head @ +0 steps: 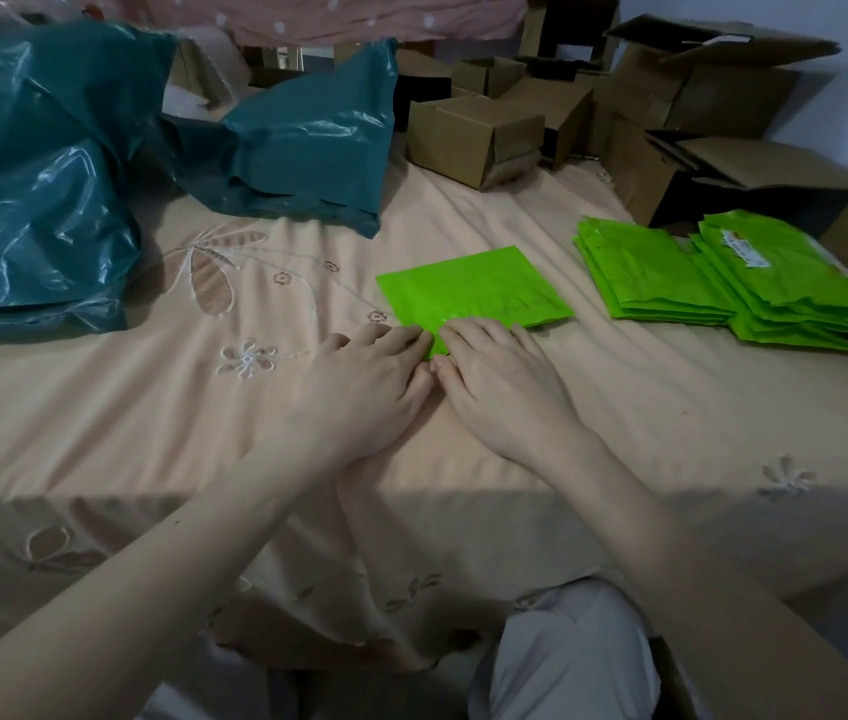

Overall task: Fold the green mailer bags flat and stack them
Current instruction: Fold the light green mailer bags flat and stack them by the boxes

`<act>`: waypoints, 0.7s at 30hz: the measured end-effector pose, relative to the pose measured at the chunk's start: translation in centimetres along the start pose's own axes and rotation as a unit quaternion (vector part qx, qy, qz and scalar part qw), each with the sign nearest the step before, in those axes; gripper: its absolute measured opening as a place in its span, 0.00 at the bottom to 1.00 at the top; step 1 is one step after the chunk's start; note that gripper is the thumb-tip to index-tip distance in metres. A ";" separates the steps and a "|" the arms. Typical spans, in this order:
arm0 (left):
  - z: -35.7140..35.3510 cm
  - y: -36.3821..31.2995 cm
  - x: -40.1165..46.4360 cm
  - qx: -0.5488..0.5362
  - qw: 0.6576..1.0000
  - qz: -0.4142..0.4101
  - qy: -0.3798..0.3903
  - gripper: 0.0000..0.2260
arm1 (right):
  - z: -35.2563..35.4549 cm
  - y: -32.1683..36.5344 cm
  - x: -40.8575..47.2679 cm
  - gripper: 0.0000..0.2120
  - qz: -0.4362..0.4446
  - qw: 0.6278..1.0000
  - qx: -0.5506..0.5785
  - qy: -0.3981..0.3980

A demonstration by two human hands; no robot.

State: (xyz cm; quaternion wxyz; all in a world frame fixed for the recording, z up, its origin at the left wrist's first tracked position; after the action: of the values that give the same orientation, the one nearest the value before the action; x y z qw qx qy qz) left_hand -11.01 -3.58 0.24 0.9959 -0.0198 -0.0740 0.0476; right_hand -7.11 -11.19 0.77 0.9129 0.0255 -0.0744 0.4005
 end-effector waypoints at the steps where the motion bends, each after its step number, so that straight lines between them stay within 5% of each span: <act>1: 0.0 0.0 0.0 0.000 1.000 0.001 -0.001 0.35 | -0.1 -0.2 -0.1 0.27 -0.003 1.000 0.000 0.005; 21: 0.3 0.1 0.0 -0.010 0.998 0.008 -0.066 0.22 | -0.4 -4.9 0.2 0.33 -0.063 0.998 0.025 -0.007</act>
State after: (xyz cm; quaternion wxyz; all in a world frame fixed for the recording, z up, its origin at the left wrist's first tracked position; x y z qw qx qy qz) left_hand -11.07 -3.43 0.54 0.9882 -0.0271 -0.1402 0.0559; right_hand -3.35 -14.29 0.47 0.9348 0.0555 -0.0692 0.3441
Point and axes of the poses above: each hand's wrist, its own x-axis towards the middle knuckle, its own z-axis out of the back of the hand, y = z × x, the point moved 9 cm from there along x, towards the middle knuckle, and after that the axes turned 7 degrees about y, right-handed, at the moved point
